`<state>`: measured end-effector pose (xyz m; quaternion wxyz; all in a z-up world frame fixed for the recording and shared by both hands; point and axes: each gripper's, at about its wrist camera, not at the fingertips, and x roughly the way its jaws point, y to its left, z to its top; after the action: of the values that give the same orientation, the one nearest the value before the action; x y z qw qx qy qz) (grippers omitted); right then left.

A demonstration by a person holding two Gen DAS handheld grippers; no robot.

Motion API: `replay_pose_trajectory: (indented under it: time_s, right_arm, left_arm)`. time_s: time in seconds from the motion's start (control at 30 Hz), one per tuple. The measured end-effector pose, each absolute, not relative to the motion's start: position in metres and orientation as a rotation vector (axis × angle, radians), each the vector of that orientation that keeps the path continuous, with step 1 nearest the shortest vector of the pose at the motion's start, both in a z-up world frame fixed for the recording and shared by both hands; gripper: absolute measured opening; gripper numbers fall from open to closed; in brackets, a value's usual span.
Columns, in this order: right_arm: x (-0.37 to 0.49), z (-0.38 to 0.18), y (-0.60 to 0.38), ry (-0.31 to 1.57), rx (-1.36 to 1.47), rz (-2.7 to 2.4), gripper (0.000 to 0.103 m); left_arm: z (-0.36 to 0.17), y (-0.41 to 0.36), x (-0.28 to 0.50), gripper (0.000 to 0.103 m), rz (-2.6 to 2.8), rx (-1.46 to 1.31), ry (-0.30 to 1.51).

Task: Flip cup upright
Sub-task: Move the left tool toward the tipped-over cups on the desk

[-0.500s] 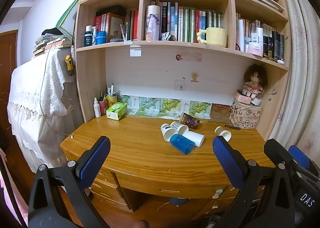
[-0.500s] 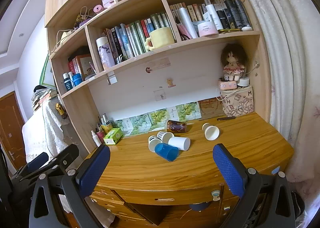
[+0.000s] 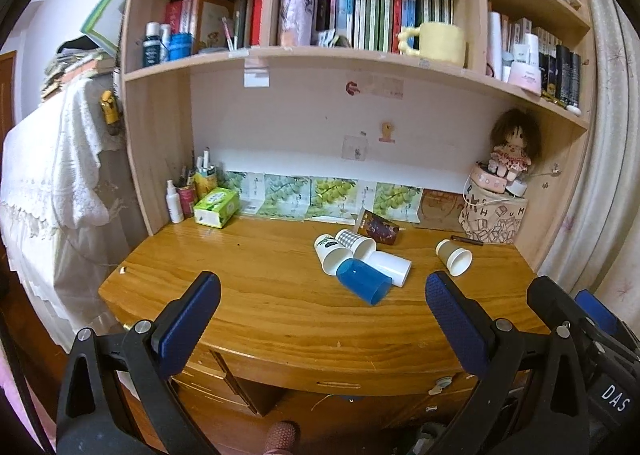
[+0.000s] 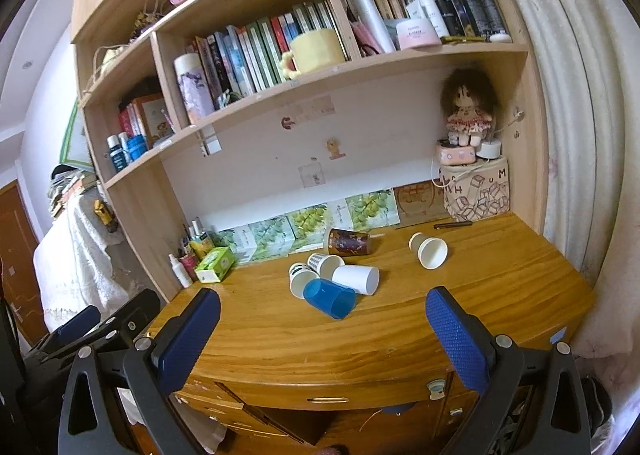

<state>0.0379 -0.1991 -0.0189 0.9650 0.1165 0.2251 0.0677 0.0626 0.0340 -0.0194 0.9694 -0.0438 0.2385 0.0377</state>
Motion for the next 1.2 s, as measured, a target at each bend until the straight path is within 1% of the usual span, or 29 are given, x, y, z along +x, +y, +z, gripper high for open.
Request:
replay_pose_trajectory:
  time_s: [0.33,0.77,1.03,1.2]
  right_arm:
    - [0.115,-0.029,-0.163,0.506,0.262,0.085,0.103]
    - [0.200,-0.018,-0.099,0.483,0.281,0.036,0.103]
    - [0.239,-0.029,-0.073,0.475,0.349,0.008,0.103]
    - [0.255,-0.042,-0.069,0.514,0.397,-0.027,0.103]
  left_arm:
    - [-0.019,0.076,0.148,0.102,0.005,-0.076,0.518]
    - [-0.004,0.133,0.238,0.102,-0.086,-0.026,0.502]
    - [-0.014,0.148,0.289,0.102,-0.193,0.093,0.540]
    - [-0.026,0.134,0.311,0.102,-0.240,0.307,0.540]
